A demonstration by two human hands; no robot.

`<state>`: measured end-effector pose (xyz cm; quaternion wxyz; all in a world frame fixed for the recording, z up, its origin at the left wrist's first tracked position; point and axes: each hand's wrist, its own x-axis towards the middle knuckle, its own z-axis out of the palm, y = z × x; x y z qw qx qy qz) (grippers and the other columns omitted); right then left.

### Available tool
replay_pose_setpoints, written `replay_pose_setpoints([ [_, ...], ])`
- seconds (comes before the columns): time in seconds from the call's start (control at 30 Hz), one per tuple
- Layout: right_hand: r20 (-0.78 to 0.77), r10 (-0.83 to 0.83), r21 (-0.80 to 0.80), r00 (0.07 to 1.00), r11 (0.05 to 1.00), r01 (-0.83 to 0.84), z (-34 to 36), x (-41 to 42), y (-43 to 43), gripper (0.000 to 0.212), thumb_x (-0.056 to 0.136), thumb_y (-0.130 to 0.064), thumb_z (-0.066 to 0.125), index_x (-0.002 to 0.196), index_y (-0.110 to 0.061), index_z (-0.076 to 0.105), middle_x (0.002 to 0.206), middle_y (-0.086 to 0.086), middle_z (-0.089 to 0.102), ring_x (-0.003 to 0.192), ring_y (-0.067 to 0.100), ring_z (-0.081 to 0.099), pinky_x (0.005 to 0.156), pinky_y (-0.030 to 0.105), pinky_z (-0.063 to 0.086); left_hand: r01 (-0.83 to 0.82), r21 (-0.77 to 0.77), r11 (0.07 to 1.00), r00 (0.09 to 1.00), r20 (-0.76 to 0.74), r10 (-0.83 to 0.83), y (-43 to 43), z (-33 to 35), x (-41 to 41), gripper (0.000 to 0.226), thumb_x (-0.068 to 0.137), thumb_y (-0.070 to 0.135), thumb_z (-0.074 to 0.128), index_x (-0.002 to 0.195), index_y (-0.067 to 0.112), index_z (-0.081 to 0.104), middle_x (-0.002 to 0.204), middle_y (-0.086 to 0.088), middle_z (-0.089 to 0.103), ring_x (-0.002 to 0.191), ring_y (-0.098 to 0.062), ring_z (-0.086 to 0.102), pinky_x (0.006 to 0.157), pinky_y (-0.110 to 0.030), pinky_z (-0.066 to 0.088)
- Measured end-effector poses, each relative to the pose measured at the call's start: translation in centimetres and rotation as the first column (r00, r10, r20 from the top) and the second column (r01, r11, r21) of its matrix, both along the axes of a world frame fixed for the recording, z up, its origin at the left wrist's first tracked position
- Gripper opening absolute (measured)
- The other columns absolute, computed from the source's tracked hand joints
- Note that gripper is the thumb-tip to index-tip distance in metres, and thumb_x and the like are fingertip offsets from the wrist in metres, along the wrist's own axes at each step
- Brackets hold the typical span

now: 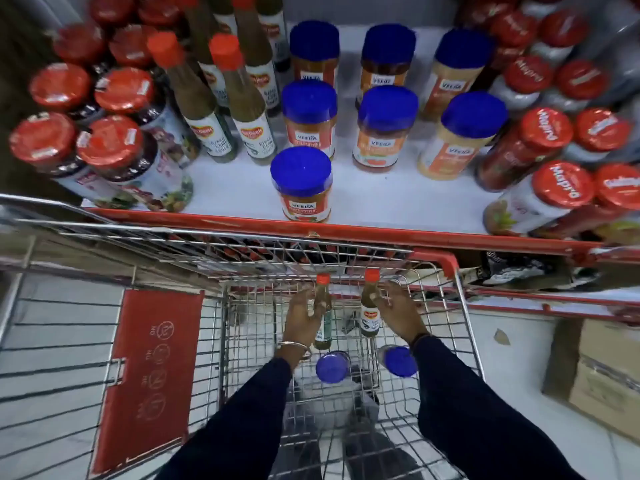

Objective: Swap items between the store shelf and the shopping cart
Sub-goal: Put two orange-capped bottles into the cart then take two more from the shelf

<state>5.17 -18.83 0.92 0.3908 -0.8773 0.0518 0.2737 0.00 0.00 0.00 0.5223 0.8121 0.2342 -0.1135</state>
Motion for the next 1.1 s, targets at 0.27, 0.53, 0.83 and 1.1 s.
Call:
replay_pose_setpoints([
  [0.27,-0.145,-0.066,0.220,0.987,0.971,0.097,-2.8,2.3,0.4,0.029,0.088,-0.021,0.061,0.114,-0.008,0.058,0.116,0.010,0.067,0.107,0.023,0.060,0.101,0.041,0.044,-0.173,-0.075,0.982,0.980,-0.109,0.165,-1.1,-4.2,2.9,0.026,0.083,-0.005,0.056,0.096,0.016,0.046,0.079,0.004,0.051,0.066,-0.005,0.055,0.054,-0.012,0.046],
  [0.53,-0.104,-0.134,0.245,0.986,0.957,0.156,-4.1,2.2,-0.2,0.027,0.082,-0.018,0.069,0.108,-0.011,0.064,0.111,0.013,0.070,0.106,0.029,0.064,0.101,0.054,0.045,-0.134,0.133,0.982,0.982,-0.119,0.150,-1.2,-4.9,4.0,0.011,0.084,0.018,0.061,0.090,0.015,0.052,0.082,-0.010,0.067,0.071,-0.027,0.062,0.060,-0.033,0.048],
  [0.83,0.009,-0.163,0.211,0.987,0.965,0.158,0.0,-0.1,0.6,0.023,0.074,-0.019,0.077,0.094,-0.013,0.069,0.097,0.011,0.074,0.095,0.028,0.068,0.091,0.047,0.052,-0.019,0.128,0.992,1.000,-0.003,0.020,0.1,-0.1,0.8,0.028,0.079,0.014,0.070,0.104,0.006,0.059,0.090,-0.007,0.070,0.078,-0.021,0.063,0.065,-0.022,0.046],
  [1.1,0.182,-0.173,0.250,0.968,0.960,0.125,9.9,-3.0,3.2,0.027,0.072,-0.024,0.079,0.096,-0.016,0.068,0.094,0.000,0.073,0.090,0.017,0.068,0.086,0.034,0.053,-0.067,-0.056,0.996,0.978,0.194,0.077,2.3,8.7,-1.4,0.026,0.073,0.010,0.074,0.096,0.014,0.063,0.090,0.001,0.067,0.087,-0.020,0.064,0.084,-0.035,0.051],
])
